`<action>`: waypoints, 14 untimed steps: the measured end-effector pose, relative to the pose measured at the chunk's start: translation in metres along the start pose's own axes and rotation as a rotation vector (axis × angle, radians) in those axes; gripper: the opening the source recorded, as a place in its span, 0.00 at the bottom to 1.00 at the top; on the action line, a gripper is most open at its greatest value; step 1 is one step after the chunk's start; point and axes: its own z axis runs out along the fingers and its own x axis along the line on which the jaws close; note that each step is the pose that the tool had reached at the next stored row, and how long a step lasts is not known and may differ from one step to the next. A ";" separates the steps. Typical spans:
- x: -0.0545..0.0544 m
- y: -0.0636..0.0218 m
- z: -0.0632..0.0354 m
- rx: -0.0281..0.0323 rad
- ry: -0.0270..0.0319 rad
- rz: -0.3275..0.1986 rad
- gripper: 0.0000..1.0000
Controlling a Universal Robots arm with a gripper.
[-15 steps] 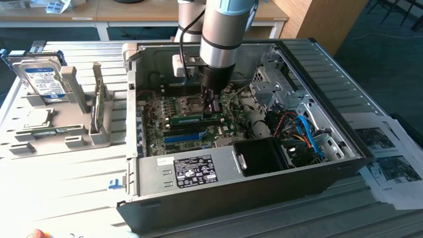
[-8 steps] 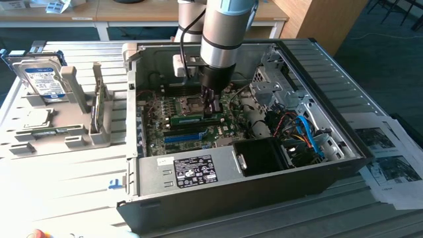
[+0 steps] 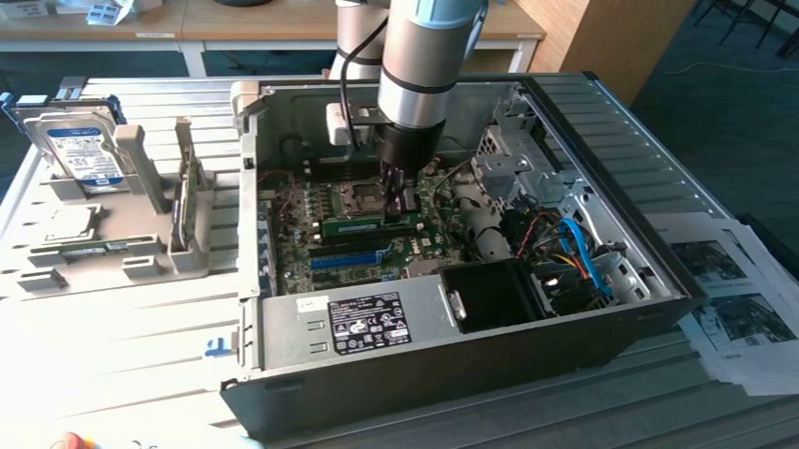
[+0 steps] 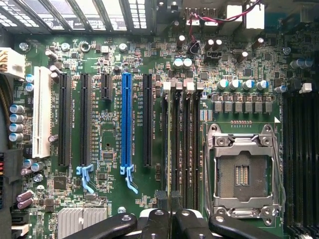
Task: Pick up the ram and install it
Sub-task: 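Insert the ram into the slot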
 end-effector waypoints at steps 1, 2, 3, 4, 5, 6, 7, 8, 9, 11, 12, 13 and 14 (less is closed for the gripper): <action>0.000 0.0003 0.0000 -0.0001 0.0001 0.000 0.12; 0.000 0.0004 0.0000 -0.0001 0.0002 0.000 0.12; 0.000 0.0008 0.0000 -0.0001 0.0001 0.000 0.12; 0.000 0.0008 0.0000 0.0000 0.0001 0.000 0.12; 0.000 0.0008 0.0000 -0.0001 0.0001 0.000 0.12; 0.000 0.0008 0.0000 0.0000 0.0001 0.000 0.12; 0.000 0.0008 0.0001 0.0000 0.0001 0.000 0.12; 0.000 0.0007 0.0000 -0.0001 0.0001 0.000 0.12; 0.000 0.0006 0.0000 0.0000 0.0001 0.000 0.12; 0.000 0.0004 0.0001 0.0000 0.0001 0.000 0.12; 0.000 0.0003 0.0000 -0.0001 0.0001 0.000 0.12; 0.000 0.0002 0.0000 -0.0001 0.0001 0.000 0.12; 0.000 0.0001 0.0000 -0.0001 0.0000 0.000 0.12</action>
